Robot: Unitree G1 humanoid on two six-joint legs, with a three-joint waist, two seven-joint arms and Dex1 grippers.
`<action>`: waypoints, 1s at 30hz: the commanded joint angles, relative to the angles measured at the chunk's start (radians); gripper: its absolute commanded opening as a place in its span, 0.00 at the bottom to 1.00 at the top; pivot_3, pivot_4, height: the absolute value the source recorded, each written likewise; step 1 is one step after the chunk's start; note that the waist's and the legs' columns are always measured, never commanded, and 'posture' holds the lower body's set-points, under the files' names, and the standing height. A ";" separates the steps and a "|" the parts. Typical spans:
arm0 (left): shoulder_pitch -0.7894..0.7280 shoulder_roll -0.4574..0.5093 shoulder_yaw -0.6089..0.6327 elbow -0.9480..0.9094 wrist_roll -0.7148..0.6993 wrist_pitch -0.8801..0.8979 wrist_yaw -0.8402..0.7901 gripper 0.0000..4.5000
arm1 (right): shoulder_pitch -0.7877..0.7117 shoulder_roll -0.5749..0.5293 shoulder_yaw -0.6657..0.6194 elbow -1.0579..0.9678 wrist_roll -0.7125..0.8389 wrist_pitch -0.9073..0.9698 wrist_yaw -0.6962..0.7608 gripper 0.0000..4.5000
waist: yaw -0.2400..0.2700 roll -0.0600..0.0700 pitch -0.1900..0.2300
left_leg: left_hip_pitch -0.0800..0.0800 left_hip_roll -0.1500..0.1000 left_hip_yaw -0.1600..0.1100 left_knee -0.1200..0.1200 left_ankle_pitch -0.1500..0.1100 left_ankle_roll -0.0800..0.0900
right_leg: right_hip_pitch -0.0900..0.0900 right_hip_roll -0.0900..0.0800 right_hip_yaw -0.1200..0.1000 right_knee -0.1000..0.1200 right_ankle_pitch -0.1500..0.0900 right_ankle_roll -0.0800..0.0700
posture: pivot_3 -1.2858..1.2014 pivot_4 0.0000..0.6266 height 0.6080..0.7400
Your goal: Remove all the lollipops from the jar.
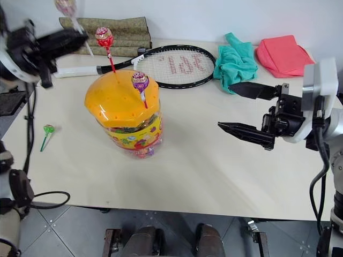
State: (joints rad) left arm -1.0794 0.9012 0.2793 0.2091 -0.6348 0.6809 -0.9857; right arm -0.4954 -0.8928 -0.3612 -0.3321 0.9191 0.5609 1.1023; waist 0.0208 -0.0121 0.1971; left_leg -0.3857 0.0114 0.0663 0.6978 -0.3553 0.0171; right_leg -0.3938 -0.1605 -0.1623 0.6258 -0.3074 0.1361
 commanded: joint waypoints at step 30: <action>0.236 0.191 -0.392 0.230 0.379 0.451 0.191 0.01 | -0.087 0.047 0.067 0.074 -0.060 -0.059 0.059 1.00 | 0.002 -0.001 0.000 | -0.001 0.000 0.001 0.000 0.000 0.000 | -0.001 0.001 0.001 0.000 0.000 0.000 | 0.52 0.24 1.00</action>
State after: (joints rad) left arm -0.8202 1.0744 -0.1305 0.4413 -0.2615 1.1230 -0.7701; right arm -0.5768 -0.8449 -0.2752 -0.2427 0.8531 0.5196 1.1579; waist 0.0226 -0.0127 0.1974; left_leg -0.3871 0.0110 0.0673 0.6980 -0.3553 0.0171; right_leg -0.3948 -0.1599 -0.1615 0.6261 -0.3074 0.1361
